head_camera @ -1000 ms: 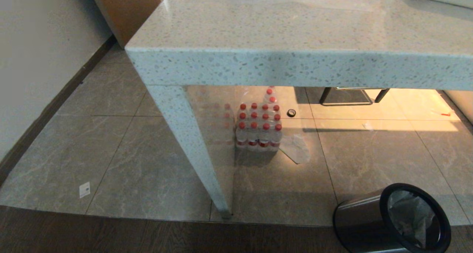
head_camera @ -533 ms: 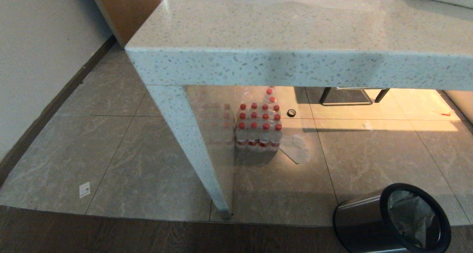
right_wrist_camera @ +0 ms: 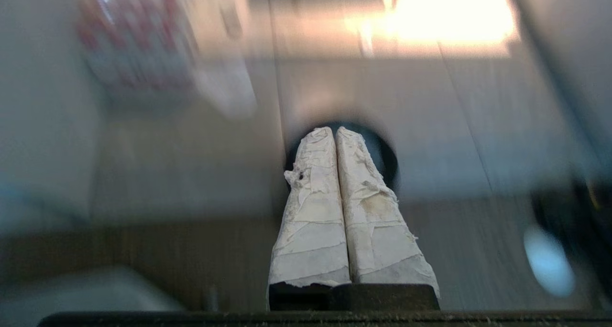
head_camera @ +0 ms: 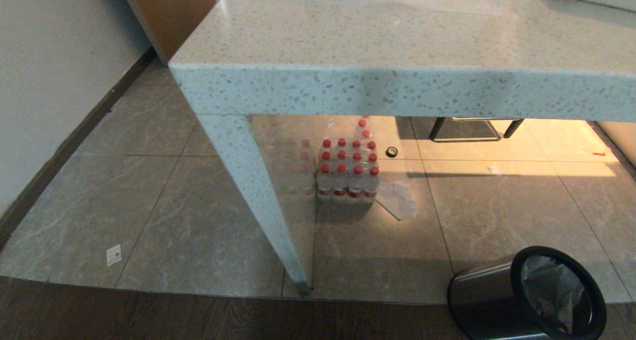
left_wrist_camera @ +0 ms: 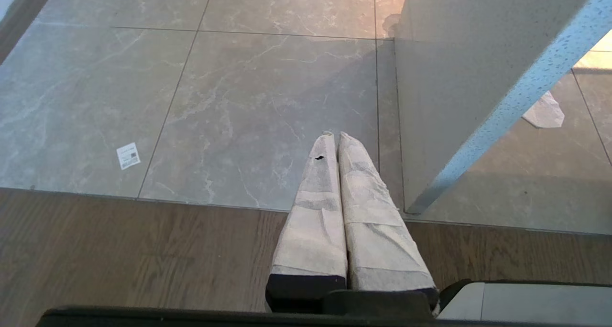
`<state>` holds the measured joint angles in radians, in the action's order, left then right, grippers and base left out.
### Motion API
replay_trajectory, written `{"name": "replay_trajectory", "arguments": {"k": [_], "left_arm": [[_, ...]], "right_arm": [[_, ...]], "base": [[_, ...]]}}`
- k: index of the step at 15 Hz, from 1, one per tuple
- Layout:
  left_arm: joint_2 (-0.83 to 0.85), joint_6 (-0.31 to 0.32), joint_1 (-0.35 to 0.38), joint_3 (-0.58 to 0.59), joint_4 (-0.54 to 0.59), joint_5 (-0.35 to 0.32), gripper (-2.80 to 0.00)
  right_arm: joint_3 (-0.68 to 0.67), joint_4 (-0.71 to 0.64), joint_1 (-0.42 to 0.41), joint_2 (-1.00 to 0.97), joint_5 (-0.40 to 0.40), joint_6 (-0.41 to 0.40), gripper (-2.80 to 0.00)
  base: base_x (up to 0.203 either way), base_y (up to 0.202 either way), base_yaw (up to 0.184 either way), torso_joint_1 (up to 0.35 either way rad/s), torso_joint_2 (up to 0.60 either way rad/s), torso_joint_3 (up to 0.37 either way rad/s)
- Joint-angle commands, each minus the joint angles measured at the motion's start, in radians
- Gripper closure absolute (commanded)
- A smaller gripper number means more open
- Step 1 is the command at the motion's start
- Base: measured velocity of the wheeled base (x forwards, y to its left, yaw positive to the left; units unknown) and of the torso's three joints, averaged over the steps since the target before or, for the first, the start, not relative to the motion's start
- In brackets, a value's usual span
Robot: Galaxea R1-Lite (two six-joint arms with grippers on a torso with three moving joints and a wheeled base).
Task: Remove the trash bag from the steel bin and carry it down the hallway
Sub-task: Place the outer trash can on the ground
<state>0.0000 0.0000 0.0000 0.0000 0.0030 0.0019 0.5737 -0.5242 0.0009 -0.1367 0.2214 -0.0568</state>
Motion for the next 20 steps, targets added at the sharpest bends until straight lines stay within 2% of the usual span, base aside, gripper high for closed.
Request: {"name": "replay_trajectory", "arguments": {"k": [1,4,6,9,11,13,15,20], "left_arm": [[0.0,0.0,0.0,0.002,0.0,0.001,0.0],[0.0,0.0,0.0,0.002,0.0,0.001,0.0],[0.0,0.0,0.0,0.002,0.0,0.0,0.0],[0.0,0.0,0.0,0.002,0.0,0.001,0.0],[0.0,0.0,0.0,0.001,0.0,0.0,0.0],[0.0,0.0,0.0,0.002,0.0,0.0,0.0],[0.0,0.0,0.0,0.002,0.0,0.0,0.0],[0.0,0.0,0.0,0.002,0.0,0.001,0.0]], "right_arm": [[0.056,-0.144,0.002,-0.092,0.015,0.025,0.0],[0.08,-0.136,0.0,-0.272,0.055,0.106,0.0],[0.113,-0.131,0.039,-0.421,0.153,0.168,0.0],[0.175,-0.129,0.08,-0.687,0.265,0.336,0.0],[0.153,-0.099,0.09,-0.815,0.269,0.418,0.0],[0.075,0.021,0.092,-0.93,0.249,0.455,0.0],[-0.01,0.173,0.093,-0.996,0.242,0.46,0.0],[-0.064,0.292,0.08,-1.166,0.219,0.458,0.0]], "base": [[0.0,0.0,0.0,0.0,0.0,0.0],[0.0,0.0,0.0,0.0,0.0,0.0],[0.0,0.0,0.0,0.0,0.0,0.0],[0.0,0.0,0.0,0.0,0.0,0.0],[0.0,0.0,0.0,0.0,0.0,0.0],[0.0,0.0,0.0,0.0,0.0,0.0],[0.0,0.0,0.0,0.0,0.0,0.0],[0.0,0.0,0.0,0.0,0.0,0.0]]}}
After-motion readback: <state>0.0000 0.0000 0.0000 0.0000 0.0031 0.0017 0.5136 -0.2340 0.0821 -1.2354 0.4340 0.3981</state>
